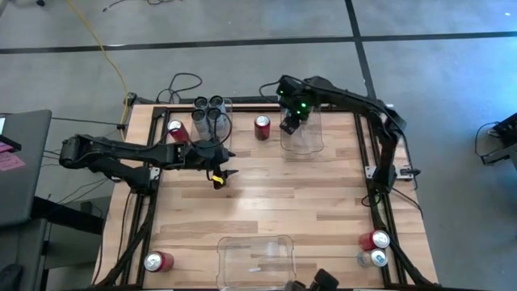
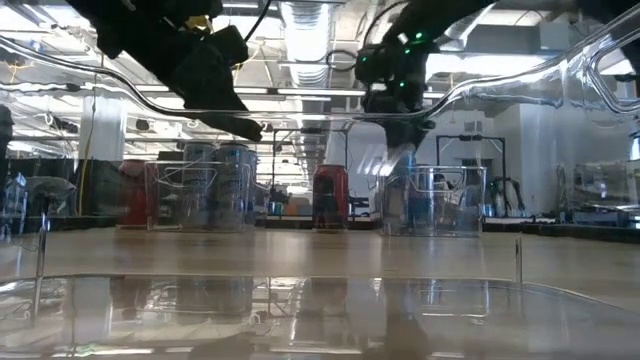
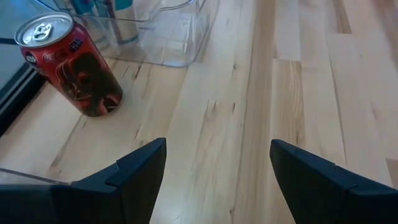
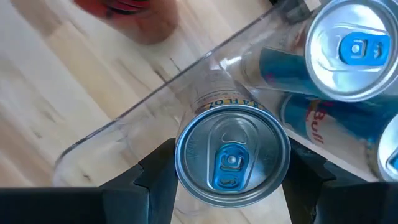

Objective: Sort soda cans
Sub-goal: Put the left blue soda can into the top right transparent bin

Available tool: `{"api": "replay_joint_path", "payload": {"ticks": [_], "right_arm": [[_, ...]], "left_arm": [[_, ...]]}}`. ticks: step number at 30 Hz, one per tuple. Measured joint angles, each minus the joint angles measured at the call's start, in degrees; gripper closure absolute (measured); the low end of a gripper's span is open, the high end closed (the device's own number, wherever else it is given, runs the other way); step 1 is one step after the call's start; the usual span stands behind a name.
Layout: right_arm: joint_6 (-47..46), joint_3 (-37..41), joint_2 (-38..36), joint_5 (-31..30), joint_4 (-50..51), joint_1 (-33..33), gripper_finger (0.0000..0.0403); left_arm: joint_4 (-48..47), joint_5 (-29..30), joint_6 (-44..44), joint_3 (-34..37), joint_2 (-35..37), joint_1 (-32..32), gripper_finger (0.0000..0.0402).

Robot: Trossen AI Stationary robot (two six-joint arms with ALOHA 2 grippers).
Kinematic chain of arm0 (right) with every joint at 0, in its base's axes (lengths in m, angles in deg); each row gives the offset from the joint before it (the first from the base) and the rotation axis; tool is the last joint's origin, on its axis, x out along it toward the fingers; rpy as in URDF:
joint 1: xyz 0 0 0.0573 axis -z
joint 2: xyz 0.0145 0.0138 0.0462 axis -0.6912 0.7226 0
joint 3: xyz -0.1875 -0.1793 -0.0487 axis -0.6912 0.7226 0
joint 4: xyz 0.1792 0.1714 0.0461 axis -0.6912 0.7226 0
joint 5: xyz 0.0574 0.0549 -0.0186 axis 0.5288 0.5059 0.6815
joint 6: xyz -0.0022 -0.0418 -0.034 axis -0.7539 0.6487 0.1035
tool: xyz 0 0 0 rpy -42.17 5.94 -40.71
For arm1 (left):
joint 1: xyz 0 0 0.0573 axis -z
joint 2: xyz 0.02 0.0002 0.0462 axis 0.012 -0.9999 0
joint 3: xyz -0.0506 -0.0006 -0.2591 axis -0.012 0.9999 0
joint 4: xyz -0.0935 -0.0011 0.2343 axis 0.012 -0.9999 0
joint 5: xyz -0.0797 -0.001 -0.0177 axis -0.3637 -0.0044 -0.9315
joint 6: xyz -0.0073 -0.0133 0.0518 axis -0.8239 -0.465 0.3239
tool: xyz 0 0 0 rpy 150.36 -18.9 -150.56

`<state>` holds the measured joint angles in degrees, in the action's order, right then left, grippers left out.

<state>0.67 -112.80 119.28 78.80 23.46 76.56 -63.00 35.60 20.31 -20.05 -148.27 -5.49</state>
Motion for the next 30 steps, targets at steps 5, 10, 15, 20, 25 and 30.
{"api": "replay_joint_path", "payload": {"ticks": [5,10,15,20,25,30], "right_arm": [[0.71,-4.18,4.75,-0.06,2.64,0.06,0.0178],[0.97,-6.17,6.65,0.02,3.52,0.68,0.0178],[1.81,-6.35,6.65,0.41,3.61,1.80,0.0168],[2.89,-6.35,6.54,0.45,3.80,2.66,0.0135],[2.89,-6.22,6.54,-0.15,3.59,3.00,0.0102],[2.89,-6.24,6.54,-0.12,2.91,3.03,0.0081]], "left_arm": [[-0.68,-0.07,0.05,0.00,0.00,0.00,0.0117],[-0.92,-0.14,0.28,0.00,0.00,0.00,0.0117],[-0.86,-0.15,0.93,0.00,0.00,0.00,0.0117],[-0.57,-0.15,0.66,0.00,0.00,0.00,0.0117],[-0.54,-0.15,0.55,0.00,0.00,0.00,0.0117],[-0.56,-0.15,0.54,0.00,0.00,0.00,0.0117]]}}
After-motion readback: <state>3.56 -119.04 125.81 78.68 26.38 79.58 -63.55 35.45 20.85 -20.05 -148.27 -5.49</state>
